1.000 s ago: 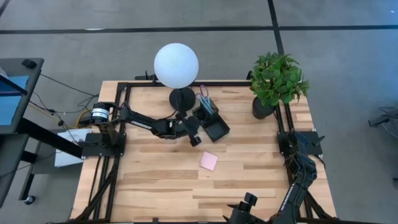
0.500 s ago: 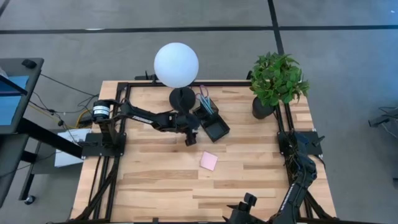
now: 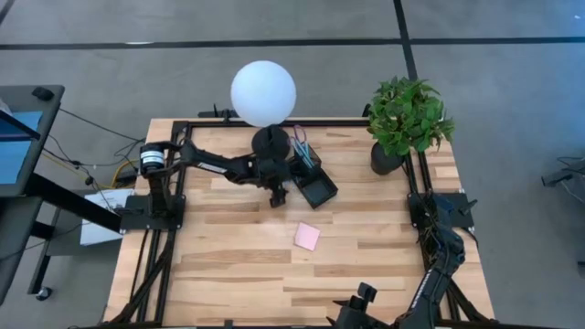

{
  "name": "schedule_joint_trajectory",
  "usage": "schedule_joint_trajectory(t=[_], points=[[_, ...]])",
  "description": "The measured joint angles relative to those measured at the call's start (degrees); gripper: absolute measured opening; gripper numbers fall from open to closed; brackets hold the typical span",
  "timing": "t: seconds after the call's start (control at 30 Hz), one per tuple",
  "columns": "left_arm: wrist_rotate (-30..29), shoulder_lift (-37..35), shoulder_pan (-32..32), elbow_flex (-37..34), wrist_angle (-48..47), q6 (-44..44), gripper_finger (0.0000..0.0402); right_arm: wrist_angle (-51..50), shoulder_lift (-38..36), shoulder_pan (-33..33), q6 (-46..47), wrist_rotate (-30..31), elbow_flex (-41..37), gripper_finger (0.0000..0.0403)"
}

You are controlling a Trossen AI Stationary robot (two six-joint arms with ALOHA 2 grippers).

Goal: Pick and place office supplies into organizer
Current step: Put the blue eraser into the desk organizer

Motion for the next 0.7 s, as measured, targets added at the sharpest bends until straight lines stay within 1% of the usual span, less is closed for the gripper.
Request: schedule_joint_trajectory(t=[0.1, 0.2, 0.27, 0.37, 0.63, 0.7], points=[[3.4, 1.2, 0.5, -0.1, 1.7, -1.0, 0.0268, 0.0, 0.0, 0.0, 0.0, 0.0, 0.0, 0.0189], [3.7, 1.5, 0.2, -0.2, 3.5, -1.0, 0.0268, -0.2, 0.0, 0.0, 0.0, 0.0, 0.0, 0.0189], [2.6, 1.6, 0.0, -0.2, 4.1, -1.8, 0.0268, -0.2, 0.0, 0.0, 0.0, 0.0, 0.0, 0.0189], [-0.7, 1.6, -0.2, -0.2, 3.9, -5.1, 0.0268, -0.2, 0.0, 0.0, 0.0, 0.0, 0.0, 0.0189], [-4.2, 1.8, -0.2, -0.1, 5.0, -20.5, 0.0268, -0.3, 0.0, 0.0, -0.1, 0.0, 0.0, 0.0189], [-6.2, 1.8, -0.2, -0.1, 5.2, -24.0, 0.0268, -0.3, 0.0, 0.0, -0.1, 0.0, 0.0, 0.0189]])
